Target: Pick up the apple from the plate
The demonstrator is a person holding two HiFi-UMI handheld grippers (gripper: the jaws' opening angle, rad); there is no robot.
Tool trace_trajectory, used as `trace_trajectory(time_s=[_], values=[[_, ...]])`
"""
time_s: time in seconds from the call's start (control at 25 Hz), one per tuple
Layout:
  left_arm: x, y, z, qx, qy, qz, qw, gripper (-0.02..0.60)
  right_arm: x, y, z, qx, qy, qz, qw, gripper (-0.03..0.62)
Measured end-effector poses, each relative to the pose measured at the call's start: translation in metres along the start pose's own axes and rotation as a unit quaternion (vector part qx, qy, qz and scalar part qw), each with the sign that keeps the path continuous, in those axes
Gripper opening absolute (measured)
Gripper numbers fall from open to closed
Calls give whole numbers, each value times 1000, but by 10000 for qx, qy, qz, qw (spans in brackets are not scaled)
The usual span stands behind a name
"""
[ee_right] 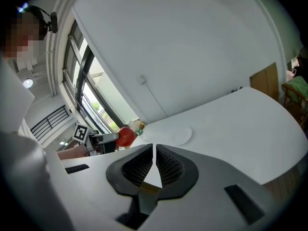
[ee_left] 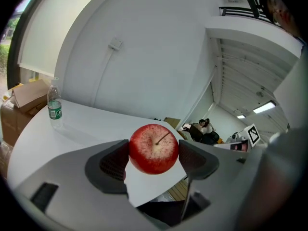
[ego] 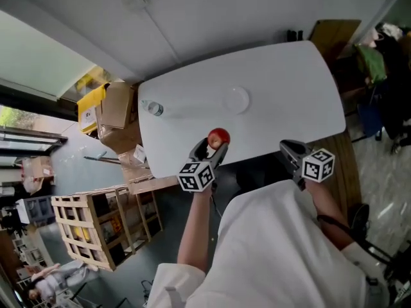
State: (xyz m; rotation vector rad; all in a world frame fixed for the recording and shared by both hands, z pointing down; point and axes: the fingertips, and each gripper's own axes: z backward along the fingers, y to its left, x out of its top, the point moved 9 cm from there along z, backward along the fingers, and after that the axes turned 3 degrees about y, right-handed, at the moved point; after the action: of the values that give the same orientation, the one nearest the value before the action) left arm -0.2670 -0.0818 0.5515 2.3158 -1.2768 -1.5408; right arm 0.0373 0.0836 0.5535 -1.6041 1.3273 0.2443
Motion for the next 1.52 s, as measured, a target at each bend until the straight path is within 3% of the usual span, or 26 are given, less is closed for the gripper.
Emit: trace_trajectory(time_s=[0.4,0.72,1.52], values=[[-14,-40,12,-154,-154,139,9997,327,-2,-14,34,58,-236,-13,9997,43],[-14,-64,6,19,-263,288,9992,327,19,-21,35,434,-159,345,9983,43],[-14,-107,-10,244,-467,349,9980,327,42,-58,55,806,-139,340,9961,43]])
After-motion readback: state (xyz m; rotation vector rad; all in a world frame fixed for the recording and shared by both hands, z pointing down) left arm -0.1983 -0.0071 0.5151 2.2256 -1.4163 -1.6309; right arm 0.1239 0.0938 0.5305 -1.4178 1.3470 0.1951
